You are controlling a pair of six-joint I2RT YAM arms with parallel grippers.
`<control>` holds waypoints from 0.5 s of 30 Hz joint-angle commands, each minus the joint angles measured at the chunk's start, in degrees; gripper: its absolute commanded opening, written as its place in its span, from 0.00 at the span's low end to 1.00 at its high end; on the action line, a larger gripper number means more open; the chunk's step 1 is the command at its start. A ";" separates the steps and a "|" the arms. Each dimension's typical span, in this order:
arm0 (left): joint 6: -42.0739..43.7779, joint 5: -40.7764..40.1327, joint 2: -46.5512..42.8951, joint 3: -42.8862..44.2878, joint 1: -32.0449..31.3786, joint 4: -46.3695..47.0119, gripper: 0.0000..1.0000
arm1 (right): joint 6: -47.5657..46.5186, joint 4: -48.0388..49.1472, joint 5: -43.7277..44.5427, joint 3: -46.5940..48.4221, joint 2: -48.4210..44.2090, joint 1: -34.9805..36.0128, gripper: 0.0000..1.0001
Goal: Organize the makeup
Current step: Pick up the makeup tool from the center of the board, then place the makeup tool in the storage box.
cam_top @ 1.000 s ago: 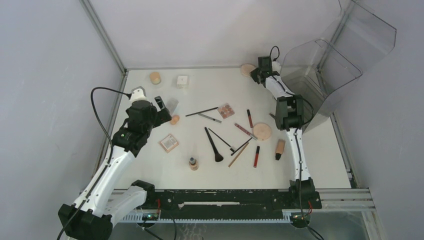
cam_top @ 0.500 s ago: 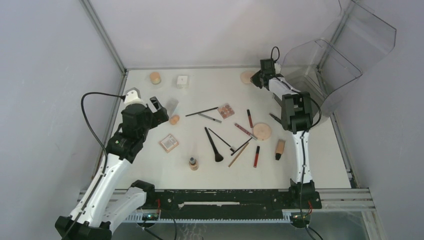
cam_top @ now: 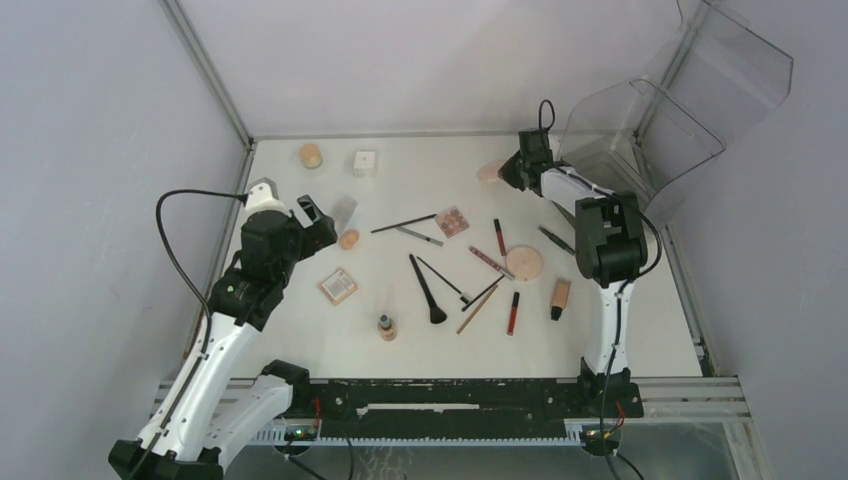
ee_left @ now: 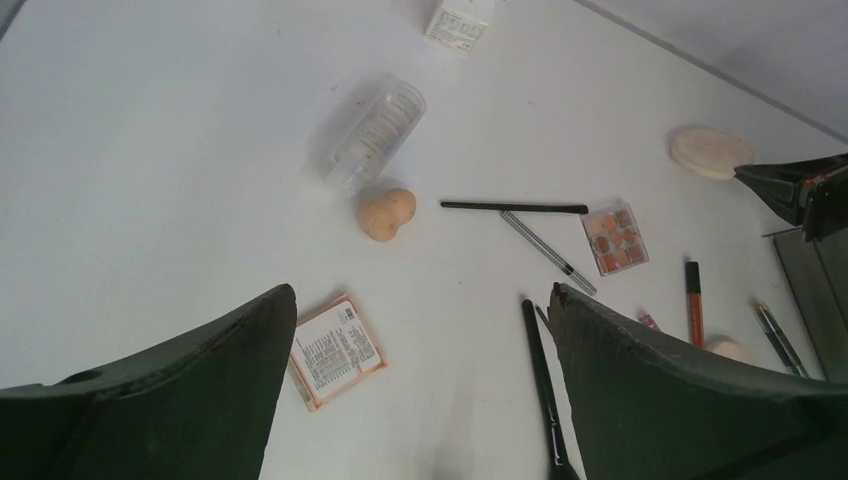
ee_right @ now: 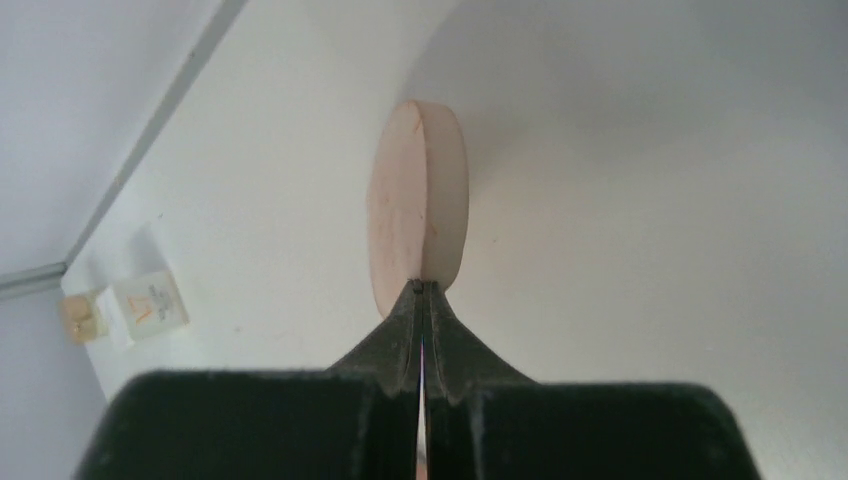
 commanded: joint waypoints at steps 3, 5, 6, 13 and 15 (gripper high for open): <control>-2.73 3.18 -4.28 -1.76 0.43 -1.39 0.99 | -3.46 4.79 1.00 -12.18 -15.42 3.95 0.00; -3.42 3.86 -6.07 -2.57 0.41 -1.62 0.99 | -3.84 5.07 1.54 -16.31 -18.18 4.53 0.00; -3.73 4.17 -7.06 -3.02 0.36 -1.60 0.99 | -4.15 5.55 1.49 -17.95 -18.95 4.75 0.00; -5.71 5.39 -11.55 -4.84 0.36 -3.20 0.99 | -8.88 3.13 -0.35 -17.33 -20.25 7.02 0.00; -6.09 5.51 -12.47 -4.69 0.45 -4.02 0.99 | -10.68 1.80 -0.29 -15.26 -20.75 8.04 0.00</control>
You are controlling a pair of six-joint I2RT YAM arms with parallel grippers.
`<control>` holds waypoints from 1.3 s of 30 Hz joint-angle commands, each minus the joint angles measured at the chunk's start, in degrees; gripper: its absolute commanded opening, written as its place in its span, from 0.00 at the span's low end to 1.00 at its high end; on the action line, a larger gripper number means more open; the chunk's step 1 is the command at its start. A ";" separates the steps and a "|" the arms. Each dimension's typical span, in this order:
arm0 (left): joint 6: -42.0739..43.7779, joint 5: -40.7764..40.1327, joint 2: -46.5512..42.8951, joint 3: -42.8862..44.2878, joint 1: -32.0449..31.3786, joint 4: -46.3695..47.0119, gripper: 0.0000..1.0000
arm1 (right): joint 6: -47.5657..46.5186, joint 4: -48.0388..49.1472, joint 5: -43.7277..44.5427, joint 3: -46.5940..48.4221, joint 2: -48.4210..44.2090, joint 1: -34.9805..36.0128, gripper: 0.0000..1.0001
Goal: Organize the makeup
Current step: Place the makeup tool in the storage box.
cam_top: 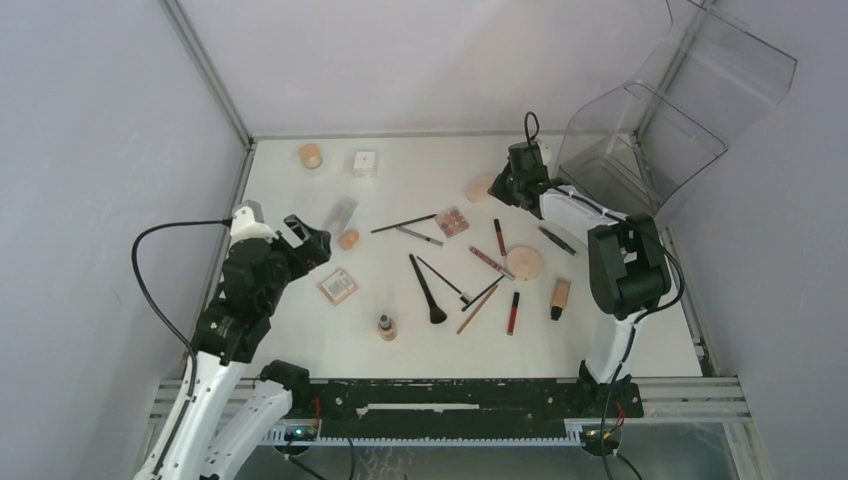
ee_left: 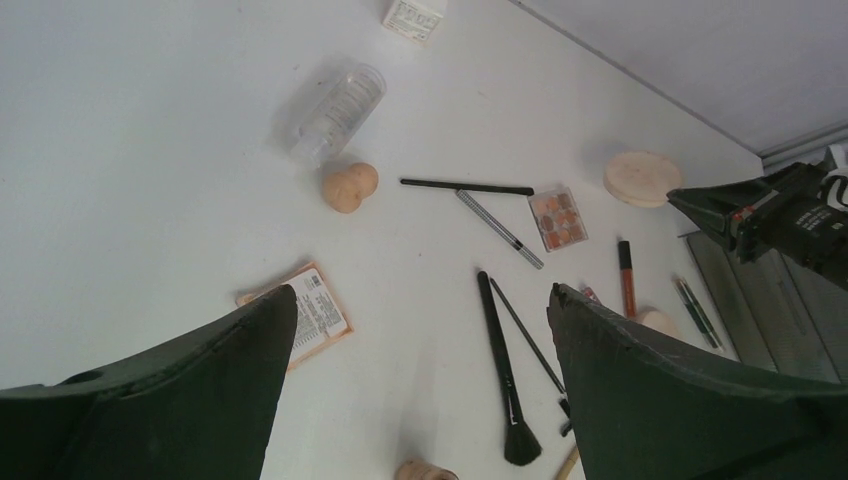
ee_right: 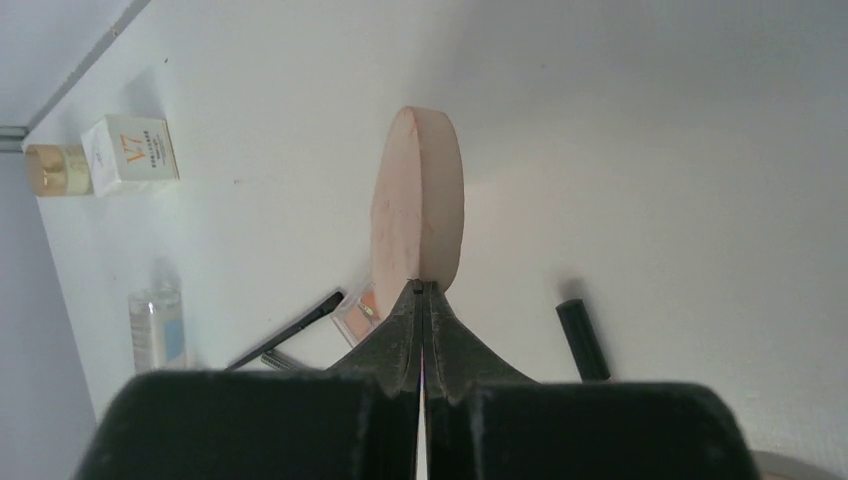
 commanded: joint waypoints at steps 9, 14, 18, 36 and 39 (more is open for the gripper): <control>-3.25 2.66 -5.53 -0.97 0.44 -2.67 0.99 | -12.28 -7.38 3.19 7.36 -11.28 5.05 0.00; -3.51 3.52 -6.79 -0.69 0.39 -3.78 0.99 | -16.05 -11.13 5.24 2.07 -22.61 4.62 0.00; -3.47 3.12 -8.88 -1.74 0.40 -4.35 0.99 | -17.94 -14.93 7.93 -4.73 -35.31 1.55 0.00; -5.15 2.24 -13.06 -2.27 0.30 -7.10 0.98 | -19.10 -22.02 0.79 -12.45 -53.35 -28.45 0.00; -4.91 1.37 -14.15 -2.40 0.26 -8.40 0.99 | -19.24 -22.22 0.61 -12.45 -53.21 -28.54 0.00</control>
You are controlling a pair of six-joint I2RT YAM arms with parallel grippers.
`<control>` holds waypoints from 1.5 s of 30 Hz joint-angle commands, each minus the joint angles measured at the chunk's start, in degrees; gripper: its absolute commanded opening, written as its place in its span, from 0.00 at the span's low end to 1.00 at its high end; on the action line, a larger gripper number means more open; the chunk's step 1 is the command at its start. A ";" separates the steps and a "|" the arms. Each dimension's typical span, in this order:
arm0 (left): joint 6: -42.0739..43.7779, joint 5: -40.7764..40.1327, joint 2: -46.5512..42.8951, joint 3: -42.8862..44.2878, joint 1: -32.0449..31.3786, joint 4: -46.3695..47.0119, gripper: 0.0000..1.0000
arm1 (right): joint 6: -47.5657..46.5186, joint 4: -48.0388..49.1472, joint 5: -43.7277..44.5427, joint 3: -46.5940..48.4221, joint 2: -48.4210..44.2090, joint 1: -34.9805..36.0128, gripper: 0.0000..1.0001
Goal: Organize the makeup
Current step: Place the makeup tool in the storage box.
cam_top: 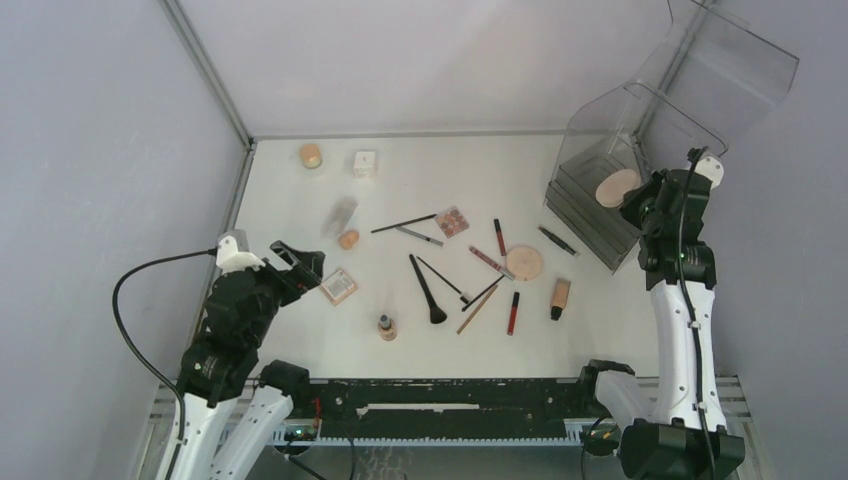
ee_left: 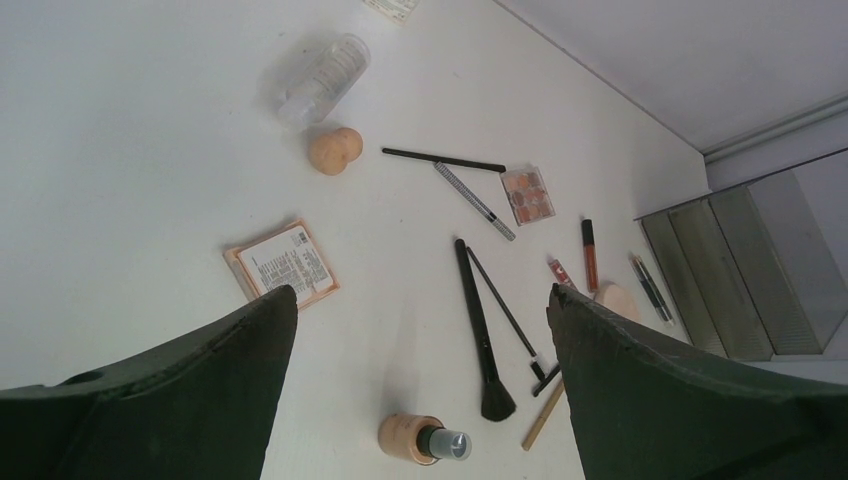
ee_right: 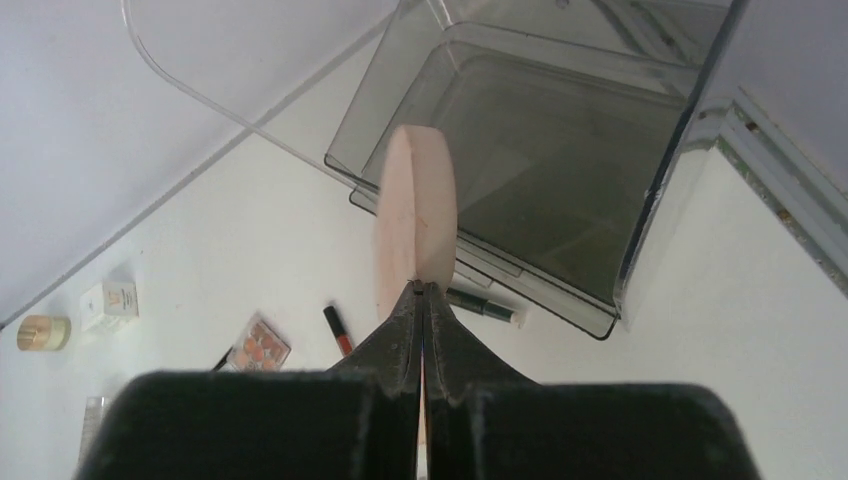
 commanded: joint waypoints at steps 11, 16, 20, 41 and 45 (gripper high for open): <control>-0.23 -0.47 -1.05 -0.12 0.27 -0.84 0.99 | -3.30 0.47 -3.88 -0.01 -0.95 -0.40 0.00; 0.17 -0.48 -1.25 -0.14 0.35 -1.03 0.99 | -3.98 1.07 -7.07 -0.01 -0.58 -0.39 0.00; 0.27 -0.66 -1.54 -0.32 0.39 -1.10 0.99 | -4.65 1.17 -8.74 -0.01 -0.47 -0.23 0.00; 0.35 0.43 0.70 0.38 0.40 0.33 0.99 | -7.06 3.74 -9.33 3.47 7.40 0.91 0.00; 1.63 0.11 0.61 0.60 0.30 0.26 0.99 | -6.18 6.40 -6.11 5.02 10.68 0.92 0.00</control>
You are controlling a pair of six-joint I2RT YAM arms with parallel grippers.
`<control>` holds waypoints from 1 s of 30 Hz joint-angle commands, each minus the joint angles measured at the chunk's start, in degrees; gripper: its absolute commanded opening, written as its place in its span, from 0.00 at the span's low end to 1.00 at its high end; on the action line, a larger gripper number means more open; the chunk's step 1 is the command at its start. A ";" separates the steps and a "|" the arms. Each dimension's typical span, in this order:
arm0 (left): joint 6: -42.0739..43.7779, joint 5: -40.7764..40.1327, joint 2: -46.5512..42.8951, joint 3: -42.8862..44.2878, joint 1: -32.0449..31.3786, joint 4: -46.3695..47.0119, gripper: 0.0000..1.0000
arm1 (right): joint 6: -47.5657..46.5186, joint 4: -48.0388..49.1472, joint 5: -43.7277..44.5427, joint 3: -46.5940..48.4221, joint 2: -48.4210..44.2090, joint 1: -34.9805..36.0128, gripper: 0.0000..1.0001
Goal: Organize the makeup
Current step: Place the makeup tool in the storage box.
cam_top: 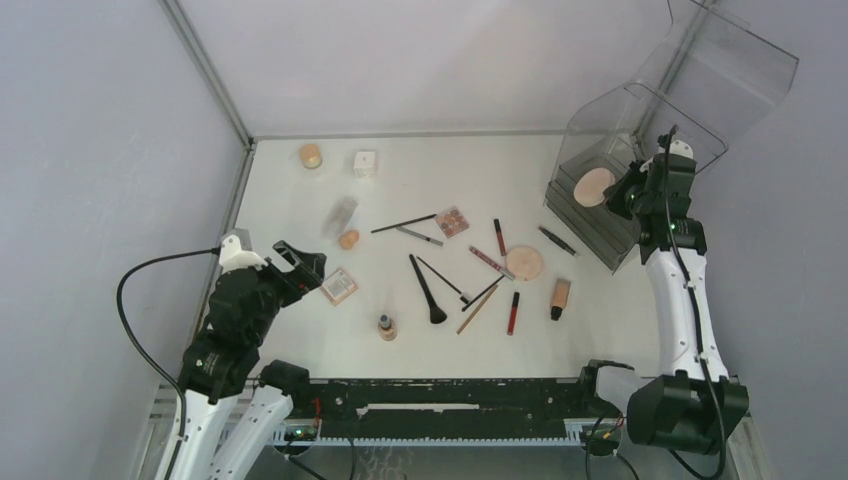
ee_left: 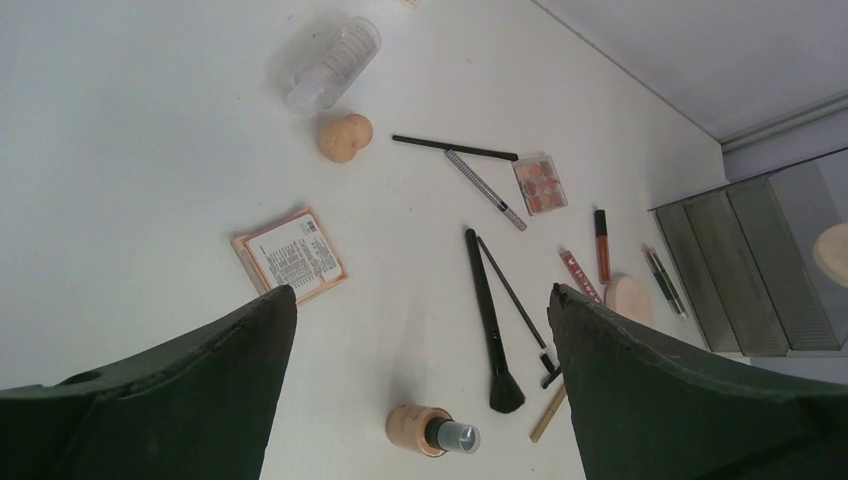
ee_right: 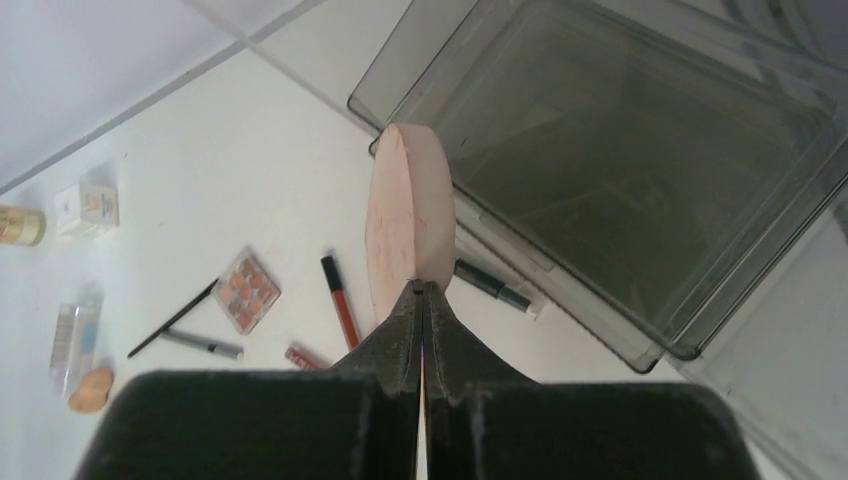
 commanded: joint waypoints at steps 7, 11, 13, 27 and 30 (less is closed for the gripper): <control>1.88 -0.51 0.38 1.16 0.38 1.57 0.99 | 2.30 7.05 8.86 10.19 11.94 0.20 0.04; 2.29 -0.68 0.34 1.70 0.39 0.84 0.99 | 1.95 5.88 11.50 12.63 13.58 0.98 0.70; 2.22 -1.01 0.07 1.57 0.32 0.64 0.99 | 1.16 6.13 13.93 11.63 11.56 2.15 0.77; 1.41 0.84 -1.52 -0.22 0.41 1.20 0.99 | -5.08 -3.98 18.40 0.56 -6.04 20.16 0.63; 1.24 1.04 -2.07 -0.83 0.31 0.90 0.99 | -1.19 -11.42 23.36 -1.50 -5.66 23.20 0.64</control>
